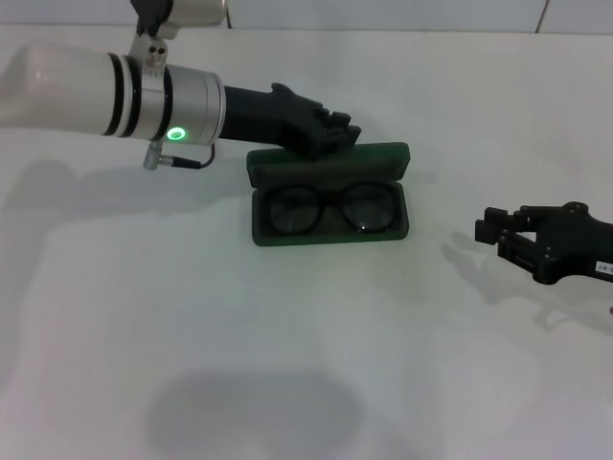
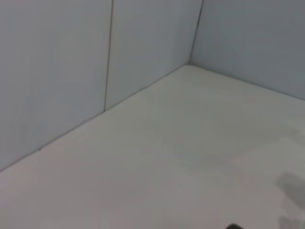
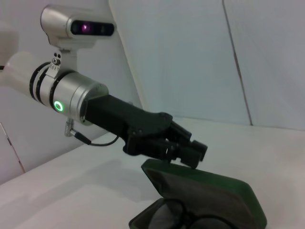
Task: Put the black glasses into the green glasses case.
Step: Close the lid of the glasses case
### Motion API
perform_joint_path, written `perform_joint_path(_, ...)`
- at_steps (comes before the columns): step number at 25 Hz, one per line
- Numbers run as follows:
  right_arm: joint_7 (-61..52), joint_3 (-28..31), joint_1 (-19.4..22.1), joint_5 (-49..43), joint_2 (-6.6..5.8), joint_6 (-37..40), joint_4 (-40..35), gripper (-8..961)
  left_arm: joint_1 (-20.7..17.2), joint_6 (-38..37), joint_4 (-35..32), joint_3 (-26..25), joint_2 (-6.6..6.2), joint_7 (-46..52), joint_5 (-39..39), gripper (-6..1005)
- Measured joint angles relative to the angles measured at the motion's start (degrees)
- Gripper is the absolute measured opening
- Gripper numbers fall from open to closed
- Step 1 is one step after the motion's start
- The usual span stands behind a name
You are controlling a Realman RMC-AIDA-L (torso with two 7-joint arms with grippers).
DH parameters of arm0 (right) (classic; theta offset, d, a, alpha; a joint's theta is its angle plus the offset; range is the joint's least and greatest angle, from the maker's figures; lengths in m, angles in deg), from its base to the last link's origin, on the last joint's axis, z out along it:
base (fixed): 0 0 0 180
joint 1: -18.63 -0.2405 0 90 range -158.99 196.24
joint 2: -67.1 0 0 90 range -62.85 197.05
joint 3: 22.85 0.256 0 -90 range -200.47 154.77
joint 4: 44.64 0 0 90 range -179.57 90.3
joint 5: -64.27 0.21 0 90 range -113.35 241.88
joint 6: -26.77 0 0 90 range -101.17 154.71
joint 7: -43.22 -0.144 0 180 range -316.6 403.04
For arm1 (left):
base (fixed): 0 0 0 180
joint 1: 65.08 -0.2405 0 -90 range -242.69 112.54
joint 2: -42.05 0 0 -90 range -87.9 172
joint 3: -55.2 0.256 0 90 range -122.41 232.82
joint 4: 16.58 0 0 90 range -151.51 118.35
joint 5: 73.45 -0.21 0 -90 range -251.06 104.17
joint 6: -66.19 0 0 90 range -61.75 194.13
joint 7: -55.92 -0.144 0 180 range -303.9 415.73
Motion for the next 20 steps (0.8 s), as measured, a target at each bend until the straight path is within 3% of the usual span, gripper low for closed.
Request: perform_joint_path(20, 3.0, 0.4, -1.1, 2.3, -0.02, -0.3, 1.9, 236, -1.2, -3.3, 0.0, 0.1, 0.27, 2.2, -4.4, 158)
